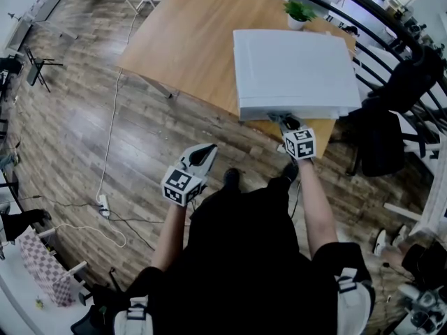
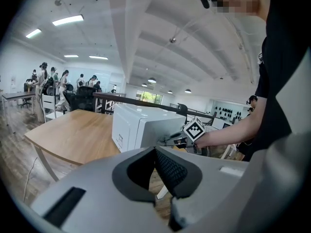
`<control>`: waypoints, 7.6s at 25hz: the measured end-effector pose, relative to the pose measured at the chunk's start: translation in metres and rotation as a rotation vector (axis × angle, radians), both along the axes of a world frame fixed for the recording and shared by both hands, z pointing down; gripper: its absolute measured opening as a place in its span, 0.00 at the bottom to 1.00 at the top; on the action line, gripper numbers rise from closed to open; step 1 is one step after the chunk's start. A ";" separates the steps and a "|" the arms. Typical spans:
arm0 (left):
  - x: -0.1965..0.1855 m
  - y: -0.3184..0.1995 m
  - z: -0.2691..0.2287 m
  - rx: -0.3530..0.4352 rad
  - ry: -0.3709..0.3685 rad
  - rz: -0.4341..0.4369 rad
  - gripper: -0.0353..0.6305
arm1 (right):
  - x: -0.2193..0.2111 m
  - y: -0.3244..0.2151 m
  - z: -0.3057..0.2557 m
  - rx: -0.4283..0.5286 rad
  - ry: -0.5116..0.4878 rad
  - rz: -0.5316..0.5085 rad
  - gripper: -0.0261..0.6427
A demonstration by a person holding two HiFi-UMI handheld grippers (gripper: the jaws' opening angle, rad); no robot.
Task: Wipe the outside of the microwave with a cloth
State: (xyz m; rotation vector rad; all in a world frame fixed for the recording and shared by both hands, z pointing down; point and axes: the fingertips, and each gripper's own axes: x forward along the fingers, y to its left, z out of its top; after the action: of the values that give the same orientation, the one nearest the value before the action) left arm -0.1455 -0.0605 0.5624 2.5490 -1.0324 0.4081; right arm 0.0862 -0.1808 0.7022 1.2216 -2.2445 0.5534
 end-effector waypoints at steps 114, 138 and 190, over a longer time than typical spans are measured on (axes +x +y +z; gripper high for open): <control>0.069 -0.049 -0.017 0.016 0.006 -0.005 0.05 | 0.056 -0.007 0.047 -0.188 -0.099 0.015 0.11; 0.135 -0.047 -0.018 -0.005 -0.026 0.058 0.05 | 0.173 -0.015 0.055 -0.176 -0.092 0.161 0.11; 0.067 -0.013 -0.008 -0.023 -0.011 -0.099 0.05 | 0.120 -0.012 0.108 -0.288 -0.010 0.141 0.11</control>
State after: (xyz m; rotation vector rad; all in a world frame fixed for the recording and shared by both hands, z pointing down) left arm -0.0782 -0.0734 0.5540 2.4658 -1.1451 0.4053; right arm 0.2061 -0.1924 0.8099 1.2325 -2.0105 0.9033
